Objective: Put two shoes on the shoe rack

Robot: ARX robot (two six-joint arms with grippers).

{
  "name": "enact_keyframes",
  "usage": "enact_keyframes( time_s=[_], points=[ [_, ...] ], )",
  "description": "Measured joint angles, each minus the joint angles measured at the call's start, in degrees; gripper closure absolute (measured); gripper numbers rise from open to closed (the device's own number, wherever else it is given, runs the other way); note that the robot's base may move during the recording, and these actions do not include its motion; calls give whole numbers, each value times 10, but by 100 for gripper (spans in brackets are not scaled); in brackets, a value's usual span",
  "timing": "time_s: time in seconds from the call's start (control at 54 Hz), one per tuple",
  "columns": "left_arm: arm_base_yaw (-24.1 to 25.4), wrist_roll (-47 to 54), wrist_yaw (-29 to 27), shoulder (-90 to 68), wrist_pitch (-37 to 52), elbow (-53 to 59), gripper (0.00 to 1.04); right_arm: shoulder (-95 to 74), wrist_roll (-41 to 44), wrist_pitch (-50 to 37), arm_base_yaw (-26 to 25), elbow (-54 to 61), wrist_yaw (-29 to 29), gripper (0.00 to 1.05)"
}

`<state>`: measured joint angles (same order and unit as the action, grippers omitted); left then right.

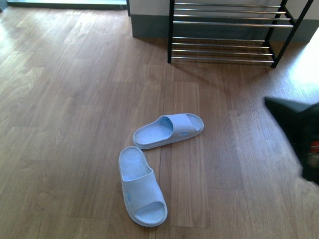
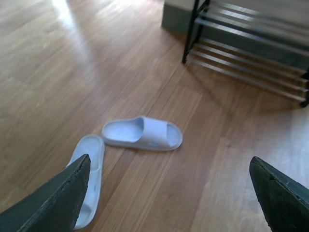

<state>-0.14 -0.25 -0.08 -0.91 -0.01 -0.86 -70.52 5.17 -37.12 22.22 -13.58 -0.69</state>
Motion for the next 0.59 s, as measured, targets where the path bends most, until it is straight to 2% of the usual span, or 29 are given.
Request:
enact_keyframes(
  time_s=[0.148,0.334,0.445,0.593],
  points=[
    [0,0,0,0,0,0,9,-235,16,-29,42,-92,33,9],
    [0,0,0,0,0,0,9,-416,16,-3,67,-200,34,9],
    [0,0,0,0,0,0,9,-563,12,17,92,-301,43,9],
    [0,0,0,0,0,0,9,-700,40,45,103,-390,112,9]
  ],
)
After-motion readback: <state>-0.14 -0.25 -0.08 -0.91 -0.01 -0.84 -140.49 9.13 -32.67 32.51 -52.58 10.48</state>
